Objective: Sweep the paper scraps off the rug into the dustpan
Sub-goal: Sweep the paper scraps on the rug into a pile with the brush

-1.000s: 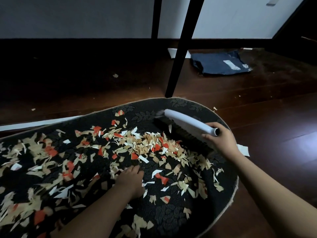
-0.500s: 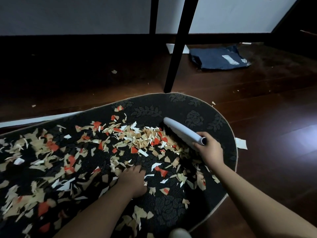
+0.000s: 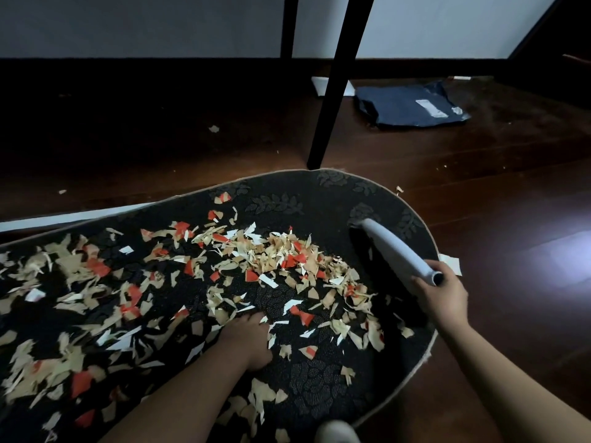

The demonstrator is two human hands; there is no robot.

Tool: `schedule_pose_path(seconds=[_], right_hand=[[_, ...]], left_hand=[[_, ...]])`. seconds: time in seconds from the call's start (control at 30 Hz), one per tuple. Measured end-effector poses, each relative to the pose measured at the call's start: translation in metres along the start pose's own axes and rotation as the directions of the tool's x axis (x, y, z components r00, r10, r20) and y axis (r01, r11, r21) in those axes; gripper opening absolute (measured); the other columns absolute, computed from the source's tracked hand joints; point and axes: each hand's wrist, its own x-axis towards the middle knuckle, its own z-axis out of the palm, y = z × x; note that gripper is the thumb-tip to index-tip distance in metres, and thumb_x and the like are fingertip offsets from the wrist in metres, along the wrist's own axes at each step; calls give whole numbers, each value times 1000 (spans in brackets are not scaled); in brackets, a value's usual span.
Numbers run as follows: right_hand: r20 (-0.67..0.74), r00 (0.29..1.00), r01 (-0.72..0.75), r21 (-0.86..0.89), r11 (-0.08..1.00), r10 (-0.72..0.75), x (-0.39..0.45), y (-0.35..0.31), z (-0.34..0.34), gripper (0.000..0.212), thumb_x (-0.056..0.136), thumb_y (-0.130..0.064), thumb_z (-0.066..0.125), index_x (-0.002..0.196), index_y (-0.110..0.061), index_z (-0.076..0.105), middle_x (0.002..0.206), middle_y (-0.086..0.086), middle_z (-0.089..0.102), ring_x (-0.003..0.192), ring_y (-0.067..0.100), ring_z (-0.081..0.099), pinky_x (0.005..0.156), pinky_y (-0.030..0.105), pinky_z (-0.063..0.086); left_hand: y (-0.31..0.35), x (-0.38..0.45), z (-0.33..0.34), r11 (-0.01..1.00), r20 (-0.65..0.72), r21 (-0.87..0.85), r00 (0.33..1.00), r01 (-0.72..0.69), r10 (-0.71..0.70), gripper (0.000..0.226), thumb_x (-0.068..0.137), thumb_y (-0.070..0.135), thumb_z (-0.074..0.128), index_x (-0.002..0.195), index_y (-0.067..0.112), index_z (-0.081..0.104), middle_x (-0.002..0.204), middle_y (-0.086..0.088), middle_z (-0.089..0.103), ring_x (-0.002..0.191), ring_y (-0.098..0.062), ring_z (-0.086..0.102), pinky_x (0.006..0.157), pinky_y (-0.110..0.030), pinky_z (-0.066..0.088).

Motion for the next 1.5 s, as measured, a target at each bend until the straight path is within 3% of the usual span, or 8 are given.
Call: schedule_pose_path(seconds=[0.33,0.5,0.63,0.77,0.93,1.2,1.37,1.5], right_hand=[[197,962,170,100,980,-187,-18,-41,34,27,82,-18,73,105,-28,62,84,-21,57,81,16,62,69,41,55],[87,986,138,41,990,-142,-3,-32,8,26,81,-23,73,104,-29,63,80,-16,60,74,16,62,68,41,56],[0,999,49,-33,998,-49,-5,-8,-16,28,82,-26,71,107,-32,63,89,-4,60,88,23,59,74,37,48],[1,1000,-11,-70,997,12,-23,3,-8,28,82,-27,71,108,-31,62,94,1,65,88,25,59,69,31,36],[97,991,101,-59,993,-95,-44,-21,32,27,83,-29,70,107,-34,61,81,-6,66,69,15,58,55,28,39],[43,988,148,14,989,-149,-32,-42,15,25,83,-28,71,106,-32,61,81,-8,63,65,10,56,55,27,41],[-67,998,-22,-75,997,17,-25,-16,0,28,83,-33,67,110,-35,60,98,3,68,93,30,61,76,37,45],[-7,1000,2,-134,991,-3,-44,-12,20,29,85,-33,66,112,-33,60,87,2,67,78,26,60,63,32,46]], left_hand=[[8,-3,-4,999,56,2,998,32,-32,66,97,43,43,153,21,17,162,0,-3,147,-26,14,116,-41,24],[7,-4,-6,1000,53,4,998,24,-24,65,96,43,44,152,20,21,162,0,-1,146,-26,18,115,-40,26],[7,-6,-6,1000,42,10,999,14,-15,64,96,42,45,152,19,23,162,-2,0,145,-28,21,114,-41,28],[8,-7,-6,1000,45,14,999,17,-18,64,96,42,45,151,19,24,162,-3,0,145,-29,21,114,-42,29],[10,-7,-6,999,51,13,998,31,-32,67,96,44,45,152,19,20,162,-2,-2,147,-28,17,114,-41,28],[11,-3,-5,999,74,4,996,44,-44,67,96,45,45,153,21,18,162,0,-5,147,-27,14,115,-41,26],[9,-5,-5,1000,50,4,999,19,-20,66,95,43,46,152,19,21,162,-3,-2,146,-28,17,114,-41,28],[9,-5,-5,1000,45,7,999,19,-19,67,95,43,46,152,18,21,162,-4,-1,146,-28,17,115,-42,27]])
